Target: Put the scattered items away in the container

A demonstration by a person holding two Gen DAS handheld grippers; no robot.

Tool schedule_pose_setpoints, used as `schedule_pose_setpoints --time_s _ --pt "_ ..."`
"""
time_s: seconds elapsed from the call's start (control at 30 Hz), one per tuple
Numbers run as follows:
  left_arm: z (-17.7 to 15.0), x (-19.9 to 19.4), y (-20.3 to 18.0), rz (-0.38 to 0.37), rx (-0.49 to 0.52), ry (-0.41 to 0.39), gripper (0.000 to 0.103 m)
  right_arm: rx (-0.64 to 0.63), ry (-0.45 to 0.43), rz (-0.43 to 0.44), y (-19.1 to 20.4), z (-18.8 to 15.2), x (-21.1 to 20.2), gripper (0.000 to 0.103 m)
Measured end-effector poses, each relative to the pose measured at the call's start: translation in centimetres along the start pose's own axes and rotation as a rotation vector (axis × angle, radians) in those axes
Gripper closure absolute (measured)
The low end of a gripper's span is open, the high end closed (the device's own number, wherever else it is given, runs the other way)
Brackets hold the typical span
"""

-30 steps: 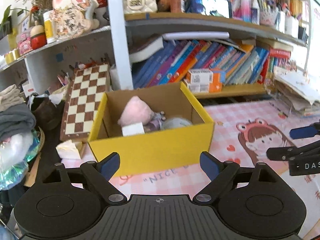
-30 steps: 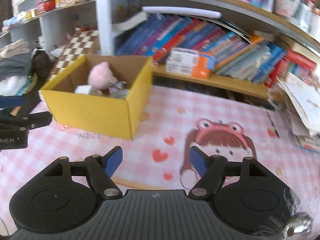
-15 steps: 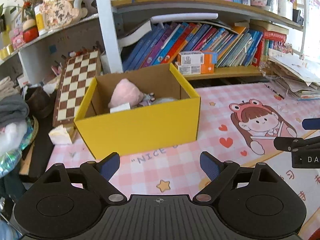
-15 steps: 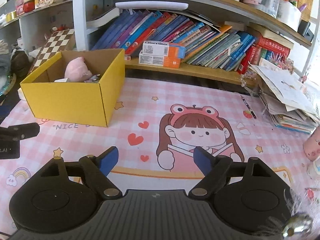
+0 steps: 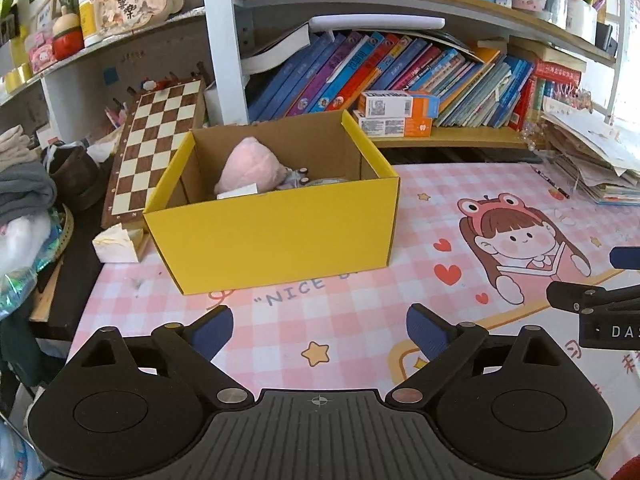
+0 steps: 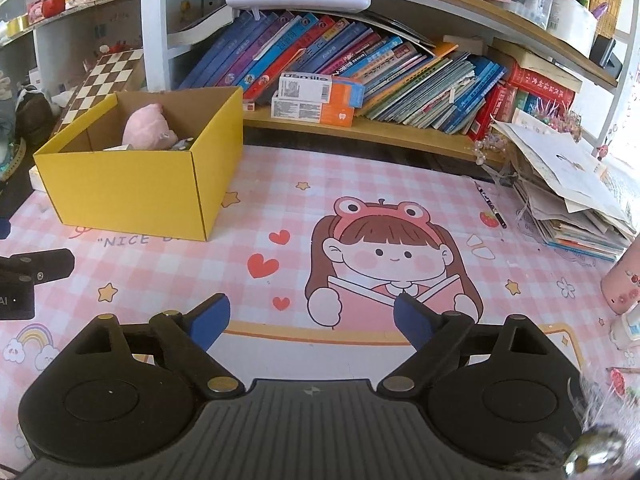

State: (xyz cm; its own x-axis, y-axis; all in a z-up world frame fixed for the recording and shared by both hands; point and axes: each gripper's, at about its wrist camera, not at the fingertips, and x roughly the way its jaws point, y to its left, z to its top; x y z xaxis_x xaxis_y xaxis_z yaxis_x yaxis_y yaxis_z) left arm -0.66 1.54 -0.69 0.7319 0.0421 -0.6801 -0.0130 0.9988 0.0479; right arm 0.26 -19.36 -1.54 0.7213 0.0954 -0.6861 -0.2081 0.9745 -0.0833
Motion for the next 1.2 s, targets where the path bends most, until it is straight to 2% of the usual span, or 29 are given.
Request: schedule_pose_setpoints --time_s 0.27,0.37,1.2 --pt "-0.24 0.24 -0.52 0.007 0.011 0.018 0.006 0.004 0.011 0.004 -0.10 -0.34 0.11 0.013" --pt "-0.27 0.23 -0.58 0.009 0.010 0.019 0.002 0.002 0.015 0.007 -0.11 -0.44 0.20 0.013" --pt "-0.20 0.04 -0.72 0.000 0.010 0.010 0.000 -0.011 0.007 0.008 -0.11 -0.65 0.05 0.008"
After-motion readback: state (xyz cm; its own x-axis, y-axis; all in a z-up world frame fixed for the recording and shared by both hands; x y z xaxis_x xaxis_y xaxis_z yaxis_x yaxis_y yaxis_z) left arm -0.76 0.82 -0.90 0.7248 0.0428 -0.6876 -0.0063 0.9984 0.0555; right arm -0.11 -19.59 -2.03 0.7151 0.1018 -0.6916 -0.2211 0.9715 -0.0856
